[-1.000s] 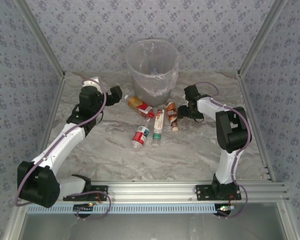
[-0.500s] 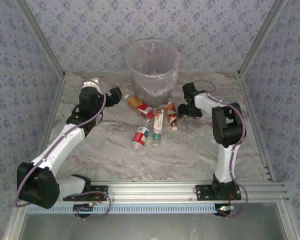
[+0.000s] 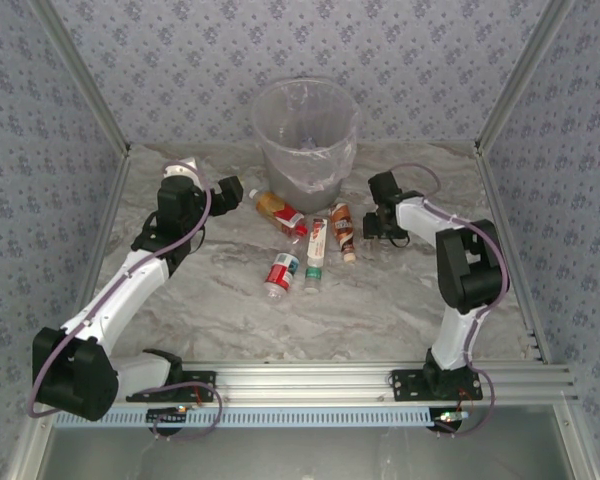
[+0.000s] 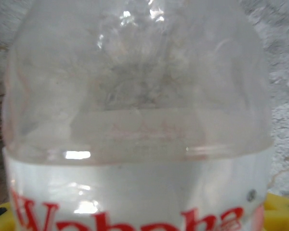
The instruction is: Put the plastic bottles in the bin
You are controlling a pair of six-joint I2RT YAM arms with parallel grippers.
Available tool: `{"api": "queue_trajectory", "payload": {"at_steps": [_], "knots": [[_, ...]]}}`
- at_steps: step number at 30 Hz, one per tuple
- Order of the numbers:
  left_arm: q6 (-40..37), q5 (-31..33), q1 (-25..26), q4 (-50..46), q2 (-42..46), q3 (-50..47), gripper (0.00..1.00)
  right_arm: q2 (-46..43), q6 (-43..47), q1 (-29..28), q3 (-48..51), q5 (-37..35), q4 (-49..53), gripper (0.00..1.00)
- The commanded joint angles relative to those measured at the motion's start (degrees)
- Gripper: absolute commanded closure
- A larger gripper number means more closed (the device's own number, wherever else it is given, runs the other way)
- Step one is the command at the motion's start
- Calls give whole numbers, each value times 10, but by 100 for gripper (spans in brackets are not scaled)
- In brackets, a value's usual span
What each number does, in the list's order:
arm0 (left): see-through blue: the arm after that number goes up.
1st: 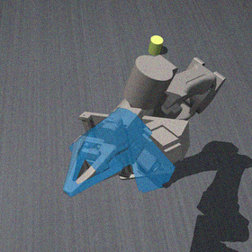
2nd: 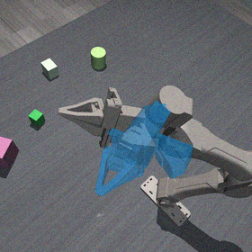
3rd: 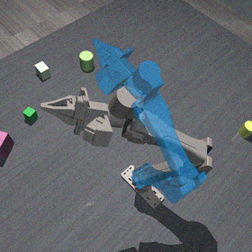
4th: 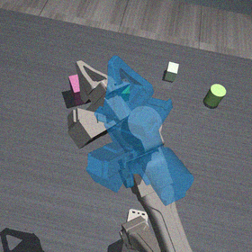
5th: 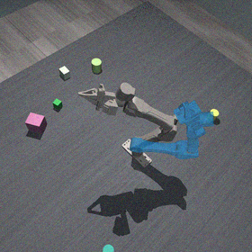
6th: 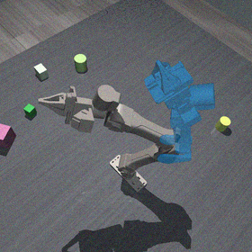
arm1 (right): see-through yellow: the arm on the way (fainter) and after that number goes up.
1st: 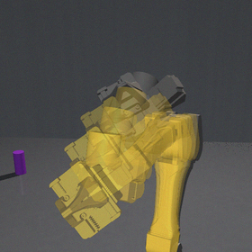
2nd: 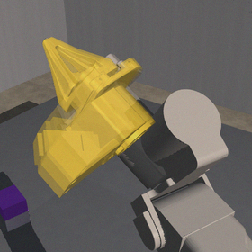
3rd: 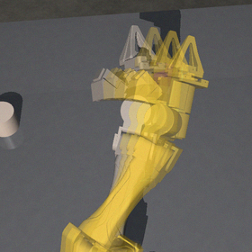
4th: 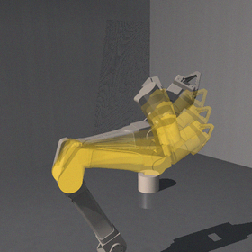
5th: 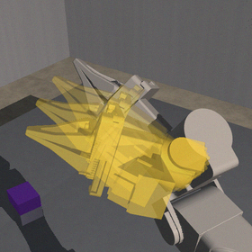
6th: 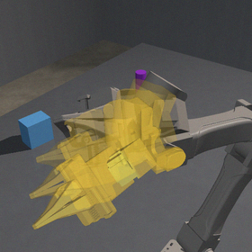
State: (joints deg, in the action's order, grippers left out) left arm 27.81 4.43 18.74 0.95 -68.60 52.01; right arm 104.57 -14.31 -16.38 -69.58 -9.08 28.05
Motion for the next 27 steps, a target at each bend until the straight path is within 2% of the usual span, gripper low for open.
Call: {"api": "queue_trajectory", "payload": {"at_steps": [1,27], "knots": [[8,10,-4,-3,15,-5,1,-43,-15,-5,8,-20,-20,40],[8,28,-6,6,24,-30,1,-251,-59,-3,102,12,-113,43]]}}
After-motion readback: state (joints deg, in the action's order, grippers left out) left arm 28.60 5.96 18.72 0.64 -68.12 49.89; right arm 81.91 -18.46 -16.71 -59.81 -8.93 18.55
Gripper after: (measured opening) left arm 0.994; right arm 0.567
